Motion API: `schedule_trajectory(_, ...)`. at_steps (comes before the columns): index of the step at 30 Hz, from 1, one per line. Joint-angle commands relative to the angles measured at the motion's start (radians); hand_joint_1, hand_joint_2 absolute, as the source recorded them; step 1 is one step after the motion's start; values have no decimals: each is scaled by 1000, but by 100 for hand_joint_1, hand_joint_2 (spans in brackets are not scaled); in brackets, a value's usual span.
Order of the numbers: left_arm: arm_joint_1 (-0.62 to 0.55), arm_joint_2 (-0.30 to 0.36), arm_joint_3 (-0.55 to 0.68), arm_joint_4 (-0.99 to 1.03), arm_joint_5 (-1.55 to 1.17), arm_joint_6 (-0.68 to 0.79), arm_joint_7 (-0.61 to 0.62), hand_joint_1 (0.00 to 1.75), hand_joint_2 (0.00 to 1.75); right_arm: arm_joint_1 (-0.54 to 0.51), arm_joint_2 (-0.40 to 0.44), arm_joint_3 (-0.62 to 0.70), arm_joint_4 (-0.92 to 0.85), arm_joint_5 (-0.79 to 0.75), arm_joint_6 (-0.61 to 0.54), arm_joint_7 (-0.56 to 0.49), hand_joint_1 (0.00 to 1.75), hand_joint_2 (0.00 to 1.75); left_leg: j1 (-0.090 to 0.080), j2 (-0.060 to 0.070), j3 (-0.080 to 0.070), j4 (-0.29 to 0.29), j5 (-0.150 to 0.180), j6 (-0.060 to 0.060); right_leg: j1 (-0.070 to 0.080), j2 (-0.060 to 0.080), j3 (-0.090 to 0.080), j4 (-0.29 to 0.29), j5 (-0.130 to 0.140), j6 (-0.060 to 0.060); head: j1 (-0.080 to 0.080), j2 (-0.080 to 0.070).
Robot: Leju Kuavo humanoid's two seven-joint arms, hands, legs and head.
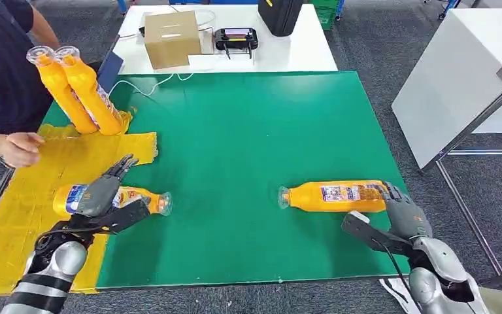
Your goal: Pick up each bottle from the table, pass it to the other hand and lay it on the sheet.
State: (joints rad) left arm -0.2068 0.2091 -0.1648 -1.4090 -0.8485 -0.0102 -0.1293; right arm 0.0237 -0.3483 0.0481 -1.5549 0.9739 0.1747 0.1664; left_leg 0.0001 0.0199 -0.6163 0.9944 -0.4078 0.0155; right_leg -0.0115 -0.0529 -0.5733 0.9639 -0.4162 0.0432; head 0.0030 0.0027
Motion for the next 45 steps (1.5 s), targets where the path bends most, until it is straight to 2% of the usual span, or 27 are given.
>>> schedule_trajectory(1, 25, -34, 21, -119, 23, -23, -2, 0, 0, -23, 12, -26, 93, 11, 12, -9, 0, 175, 1, -1, 4, 0, -1, -1, 1, 4, 4, -1, -1, -2, 0, 0)
schedule_trajectory(11, 36, -36, 1, -165, 100, -69, -24, 0, 0, -54, 10, -5, 131, 71, 16, -12, 0, 175, 1, 0, 4, 0, -1, -1, 0, 4, 4, -1, -1, -1, 0, 0)
schedule_trajectory(24, 31, -23, -46, -191, 114, -88, -31, 0, 0, -133, 65, 81, 224, 167, -6, -2, 0, 175, 2, 1, 5, -1, -1, -1, 1, 6, 5, -1, -1, -2, 0, 0)
schedule_trajectory(33, 27, -34, -68, -189, 125, -100, -18, 0, 0, -167, 94, 135, 261, 181, -4, -4, 0, 175, 2, 0, 5, -1, -2, -1, 1, 6, 6, -1, -1, -2, 0, 0)
schedule_trajectory(36, 27, -31, -70, -192, 126, -100, -18, 0, 0, -168, 94, 153, 273, 191, -11, -6, 0, 175, 1, 0, 3, -1, 0, -1, 1, 3, 3, -1, 0, -1, 0, 0)
schedule_trajectory(41, 31, -26, -55, -182, 139, -103, -9, 0, 0, -173, 91, 165, 292, 198, -18, -4, 0, 175, 2, 0, 7, -1, -2, -1, 1, 6, 7, -1, -2, -2, 0, 0)
schedule_trajectory(42, 31, -25, -53, -178, 140, -103, -9, 0, 0, -176, 87, 168, 300, 204, -13, 2, 0, 175, 1, 0, 3, -1, -1, -1, 1, 4, 3, -1, 0, -1, 0, 0)
schedule_trajectory(45, 21, -28, -52, -164, 144, -106, -9, 0, 0, -184, 58, 180, 340, 237, 32, 32, 0, 175, 1, 0, 4, -1, -1, -1, 1, 3, 4, -1, 0, -1, 0, 0)
